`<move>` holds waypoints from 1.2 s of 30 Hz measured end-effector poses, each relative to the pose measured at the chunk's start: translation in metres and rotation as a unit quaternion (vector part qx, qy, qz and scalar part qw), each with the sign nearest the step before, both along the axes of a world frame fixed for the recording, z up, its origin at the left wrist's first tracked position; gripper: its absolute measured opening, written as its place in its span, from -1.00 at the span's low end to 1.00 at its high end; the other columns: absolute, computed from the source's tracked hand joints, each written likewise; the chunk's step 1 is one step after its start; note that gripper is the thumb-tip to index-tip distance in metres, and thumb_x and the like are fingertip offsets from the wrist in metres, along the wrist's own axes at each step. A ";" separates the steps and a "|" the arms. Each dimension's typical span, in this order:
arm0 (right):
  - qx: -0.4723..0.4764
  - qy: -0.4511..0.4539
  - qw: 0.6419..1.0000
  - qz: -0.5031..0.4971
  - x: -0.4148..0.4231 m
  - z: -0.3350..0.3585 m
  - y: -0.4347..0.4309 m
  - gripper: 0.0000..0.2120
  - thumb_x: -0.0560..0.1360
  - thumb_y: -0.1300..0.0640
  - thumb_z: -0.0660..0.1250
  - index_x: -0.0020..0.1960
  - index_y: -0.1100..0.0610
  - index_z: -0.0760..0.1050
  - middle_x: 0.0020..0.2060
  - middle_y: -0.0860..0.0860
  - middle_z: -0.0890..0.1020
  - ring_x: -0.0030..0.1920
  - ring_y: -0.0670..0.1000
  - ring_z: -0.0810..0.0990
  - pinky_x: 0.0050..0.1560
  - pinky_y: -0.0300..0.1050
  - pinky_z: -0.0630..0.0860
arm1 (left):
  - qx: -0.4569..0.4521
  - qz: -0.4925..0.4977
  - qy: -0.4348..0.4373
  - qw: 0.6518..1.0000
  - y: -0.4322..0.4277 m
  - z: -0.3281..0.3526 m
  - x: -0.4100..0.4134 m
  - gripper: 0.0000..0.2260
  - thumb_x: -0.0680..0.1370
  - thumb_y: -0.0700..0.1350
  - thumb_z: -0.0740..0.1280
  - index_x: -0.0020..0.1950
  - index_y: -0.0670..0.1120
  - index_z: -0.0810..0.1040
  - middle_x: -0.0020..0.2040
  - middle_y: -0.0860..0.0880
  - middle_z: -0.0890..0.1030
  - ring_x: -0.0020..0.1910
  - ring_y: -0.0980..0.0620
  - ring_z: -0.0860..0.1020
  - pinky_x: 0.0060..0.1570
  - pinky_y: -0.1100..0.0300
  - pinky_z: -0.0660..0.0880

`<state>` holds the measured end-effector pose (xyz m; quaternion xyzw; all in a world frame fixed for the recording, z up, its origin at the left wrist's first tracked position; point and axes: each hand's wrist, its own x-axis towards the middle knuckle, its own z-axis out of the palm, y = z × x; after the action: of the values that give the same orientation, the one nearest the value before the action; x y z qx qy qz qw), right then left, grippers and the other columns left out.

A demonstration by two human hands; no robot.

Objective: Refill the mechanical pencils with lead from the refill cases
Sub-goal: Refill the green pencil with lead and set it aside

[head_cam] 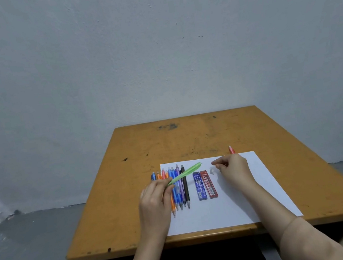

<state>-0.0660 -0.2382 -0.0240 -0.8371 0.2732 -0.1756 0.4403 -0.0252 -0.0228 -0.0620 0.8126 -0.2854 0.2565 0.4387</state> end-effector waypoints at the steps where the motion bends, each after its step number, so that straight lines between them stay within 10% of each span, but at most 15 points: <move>1: 0.012 -0.014 1.000 -0.002 -0.001 0.001 0.001 -0.77 0.55 0.33 0.22 0.02 0.18 0.64 -0.14 0.01 0.62 -0.07 -0.03 0.54 -0.05 -0.28 0.35 | 0.001 0.000 0.001 1.000 0.000 0.001 -0.001 -0.80 0.47 -0.23 0.42 0.09 -0.11 0.64 -0.05 0.11 0.58 -0.04 0.24 0.44 -0.19 0.07 0.60; 12: 0.263 -0.237 0.935 0.030 -0.023 0.025 0.062 -0.87 0.52 0.16 0.34 0.07 0.06 0.55 -0.23 0.04 0.69 -0.22 -0.07 0.67 -0.25 -0.26 0.57 | -0.005 -0.026 -0.033 0.999 0.000 0.005 -0.005 -0.76 0.49 0.00 0.36 0.06 -0.10 0.64 -0.09 0.17 0.56 -0.05 0.29 0.42 -0.24 0.22 0.54; 36: 0.270 -0.316 0.908 0.046 -0.008 0.019 0.076 -0.72 0.45 0.36 0.39 0.07 0.07 0.52 -0.34 0.07 0.65 -0.33 0.02 0.64 -0.22 -0.17 0.60 | 0.024 -0.065 -0.057 0.996 -0.002 0.003 -0.004 -0.60 0.55 0.20 0.21 0.08 -0.07 0.64 -0.10 0.10 0.65 -0.07 0.27 0.50 -0.12 0.28 0.45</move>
<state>-0.0738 -0.1627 -0.0054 -0.5985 0.1175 -0.3298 0.7206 -0.0288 -0.0245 -0.0589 0.7868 -0.3680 0.2667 0.4177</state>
